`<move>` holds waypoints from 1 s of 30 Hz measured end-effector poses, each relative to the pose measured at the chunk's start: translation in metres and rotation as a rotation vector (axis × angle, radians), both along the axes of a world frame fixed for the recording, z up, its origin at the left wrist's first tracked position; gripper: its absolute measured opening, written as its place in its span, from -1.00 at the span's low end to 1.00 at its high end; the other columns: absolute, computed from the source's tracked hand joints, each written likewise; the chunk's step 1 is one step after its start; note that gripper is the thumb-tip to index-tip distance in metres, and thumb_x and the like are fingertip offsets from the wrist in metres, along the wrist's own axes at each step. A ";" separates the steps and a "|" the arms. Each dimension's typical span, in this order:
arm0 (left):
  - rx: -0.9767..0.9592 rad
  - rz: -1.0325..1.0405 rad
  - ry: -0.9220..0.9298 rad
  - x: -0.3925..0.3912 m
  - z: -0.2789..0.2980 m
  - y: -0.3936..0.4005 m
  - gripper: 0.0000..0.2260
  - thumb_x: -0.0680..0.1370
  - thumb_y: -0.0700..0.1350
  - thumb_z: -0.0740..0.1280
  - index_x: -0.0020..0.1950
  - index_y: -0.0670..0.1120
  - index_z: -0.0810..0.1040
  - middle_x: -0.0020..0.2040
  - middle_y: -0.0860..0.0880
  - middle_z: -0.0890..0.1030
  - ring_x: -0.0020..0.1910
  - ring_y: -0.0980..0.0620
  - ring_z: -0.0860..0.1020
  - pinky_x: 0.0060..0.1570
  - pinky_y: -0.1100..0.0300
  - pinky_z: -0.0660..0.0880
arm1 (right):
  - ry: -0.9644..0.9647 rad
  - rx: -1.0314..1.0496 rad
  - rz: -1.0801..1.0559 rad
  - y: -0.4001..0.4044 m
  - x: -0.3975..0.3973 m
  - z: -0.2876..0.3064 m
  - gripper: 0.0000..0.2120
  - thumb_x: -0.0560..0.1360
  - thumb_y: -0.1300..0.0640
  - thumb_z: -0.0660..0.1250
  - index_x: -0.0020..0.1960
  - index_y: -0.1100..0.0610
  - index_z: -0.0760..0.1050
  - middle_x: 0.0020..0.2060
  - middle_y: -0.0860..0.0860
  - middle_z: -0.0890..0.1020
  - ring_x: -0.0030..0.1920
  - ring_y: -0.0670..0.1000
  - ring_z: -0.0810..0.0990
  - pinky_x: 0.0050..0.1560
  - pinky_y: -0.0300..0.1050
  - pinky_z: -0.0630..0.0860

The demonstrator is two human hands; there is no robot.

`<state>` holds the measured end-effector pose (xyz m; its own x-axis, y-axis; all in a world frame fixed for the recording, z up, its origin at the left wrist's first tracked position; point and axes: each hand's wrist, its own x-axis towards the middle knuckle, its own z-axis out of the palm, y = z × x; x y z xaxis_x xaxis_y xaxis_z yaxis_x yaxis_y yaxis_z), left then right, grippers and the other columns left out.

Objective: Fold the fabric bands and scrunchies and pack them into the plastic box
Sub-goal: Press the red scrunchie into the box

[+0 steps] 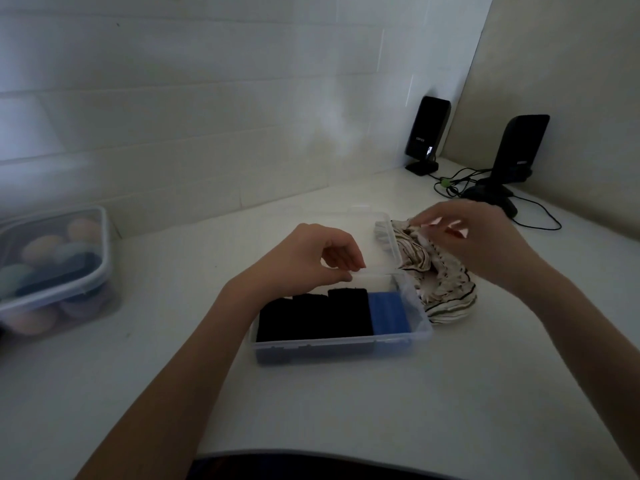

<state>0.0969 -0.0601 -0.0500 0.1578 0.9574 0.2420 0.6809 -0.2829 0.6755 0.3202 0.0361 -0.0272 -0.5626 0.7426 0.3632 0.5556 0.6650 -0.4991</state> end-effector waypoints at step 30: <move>0.133 0.194 -0.071 -0.026 0.001 0.004 -0.82 0.42 -0.20 0.44 -0.03 0.01 0.60 -0.13 0.13 0.63 -0.13 0.23 0.57 -0.08 0.35 0.52 | 0.620 -0.099 -0.247 0.037 -0.013 -0.021 -0.94 0.59 0.16 0.15 0.03 0.15 0.32 -0.14 -0.07 0.54 -0.22 -0.19 0.60 -0.21 -0.28 0.58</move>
